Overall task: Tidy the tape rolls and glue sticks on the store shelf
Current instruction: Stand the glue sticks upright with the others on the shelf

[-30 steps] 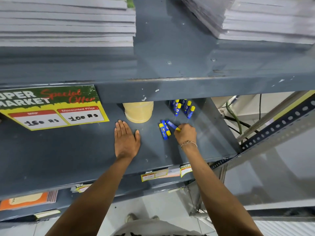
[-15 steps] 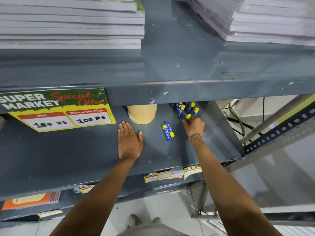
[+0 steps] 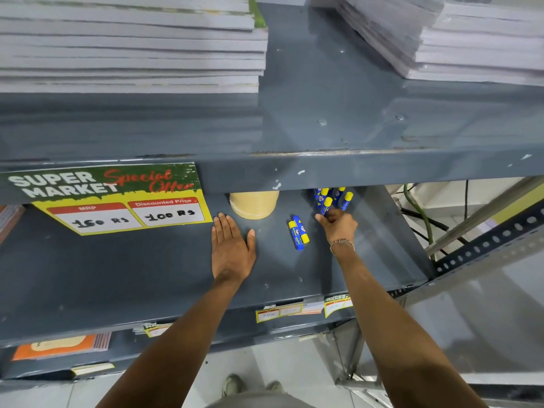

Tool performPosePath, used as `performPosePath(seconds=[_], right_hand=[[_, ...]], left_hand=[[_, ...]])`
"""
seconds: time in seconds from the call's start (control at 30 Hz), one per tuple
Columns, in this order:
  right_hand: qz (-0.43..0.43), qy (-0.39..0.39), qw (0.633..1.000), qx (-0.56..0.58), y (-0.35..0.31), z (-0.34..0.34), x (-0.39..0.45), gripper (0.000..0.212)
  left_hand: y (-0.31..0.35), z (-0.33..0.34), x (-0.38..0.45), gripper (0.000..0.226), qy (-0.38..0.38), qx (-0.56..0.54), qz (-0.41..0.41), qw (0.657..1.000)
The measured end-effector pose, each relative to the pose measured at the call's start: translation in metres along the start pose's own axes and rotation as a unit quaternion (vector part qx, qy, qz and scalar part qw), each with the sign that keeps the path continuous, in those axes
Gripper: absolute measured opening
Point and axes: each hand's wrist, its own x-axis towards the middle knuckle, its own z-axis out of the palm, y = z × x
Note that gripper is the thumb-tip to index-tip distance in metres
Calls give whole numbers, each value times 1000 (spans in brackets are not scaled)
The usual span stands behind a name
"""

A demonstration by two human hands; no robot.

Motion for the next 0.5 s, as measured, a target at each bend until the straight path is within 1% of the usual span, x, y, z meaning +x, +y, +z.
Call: performPosePath(seconds=[0.13, 0.2, 0.3, 0.37, 0.5], right_hand=[[46, 14, 998, 37, 7, 1, -16, 34], [30, -8, 999, 19, 10, 5, -28, 32], [-8, -58, 998, -35, 3, 6, -36, 31], [-29, -79, 992, -94, -2, 4, -37, 29], [-59, -60, 975, -207, -13, 4, -40, 30]], left_hand=[[0, 1, 1, 77, -2, 2, -5, 1000], [0, 1, 2, 77, -4, 4, -5, 1000], [0, 1, 1, 77, -7, 10, -5, 1000], [-1, 1, 1, 76, -10, 10, -5, 1000], [0, -1, 0, 73, -10, 0, -4, 1000]])
